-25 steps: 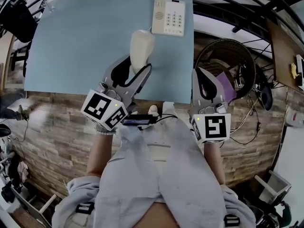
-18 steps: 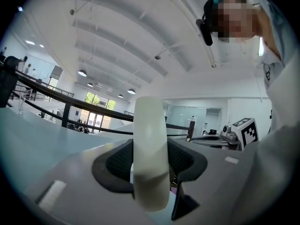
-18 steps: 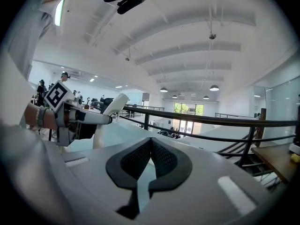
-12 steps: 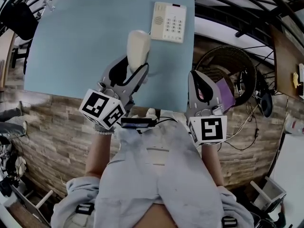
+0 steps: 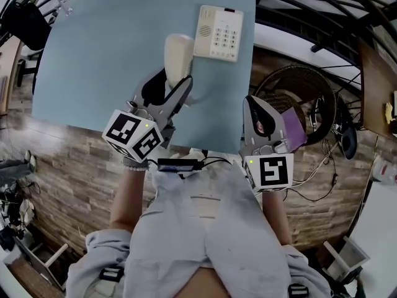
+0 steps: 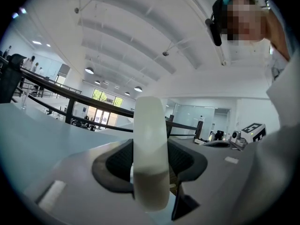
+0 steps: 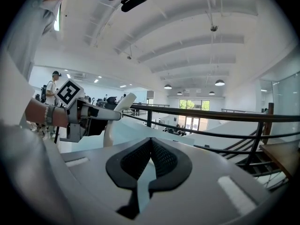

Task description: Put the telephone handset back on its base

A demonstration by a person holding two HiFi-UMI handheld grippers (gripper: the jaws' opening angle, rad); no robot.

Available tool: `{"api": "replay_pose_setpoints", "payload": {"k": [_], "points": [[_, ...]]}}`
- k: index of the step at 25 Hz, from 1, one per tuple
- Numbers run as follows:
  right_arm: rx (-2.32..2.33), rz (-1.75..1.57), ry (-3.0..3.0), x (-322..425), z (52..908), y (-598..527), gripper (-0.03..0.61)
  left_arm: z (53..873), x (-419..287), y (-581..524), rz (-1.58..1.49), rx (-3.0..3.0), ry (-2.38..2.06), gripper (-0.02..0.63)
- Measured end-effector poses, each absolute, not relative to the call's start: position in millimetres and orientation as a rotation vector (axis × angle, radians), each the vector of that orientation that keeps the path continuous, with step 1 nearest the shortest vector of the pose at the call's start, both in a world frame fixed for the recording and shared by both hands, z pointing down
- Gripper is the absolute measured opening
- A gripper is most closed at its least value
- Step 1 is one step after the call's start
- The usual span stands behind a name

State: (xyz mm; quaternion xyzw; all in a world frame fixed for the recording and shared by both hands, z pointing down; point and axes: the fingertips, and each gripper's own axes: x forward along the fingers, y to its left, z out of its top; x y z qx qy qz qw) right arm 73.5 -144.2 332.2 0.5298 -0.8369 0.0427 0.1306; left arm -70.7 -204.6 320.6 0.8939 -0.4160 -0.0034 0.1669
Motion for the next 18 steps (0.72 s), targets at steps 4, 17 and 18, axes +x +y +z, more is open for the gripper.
{"api": "replay_pose_setpoints", "payload": {"k": [4,17,18], "points": [[1.51,0.129,-2.428,78.1,339.5,-152.8,0.006,330.1,-66.8,-219.4,0.009,2.513,-1.203,0.21],[1.461,0.16,-2.431,94.0,352.5,-172.0,0.006,349.7,-48.8,-263.6,0.062,2.482,-1.244,0.21],[1.458,0.159,-2.432,94.5,352.9,-173.6,0.006,351.0,-47.7,-267.6,0.066,2.48,-1.248,0.21]]}}
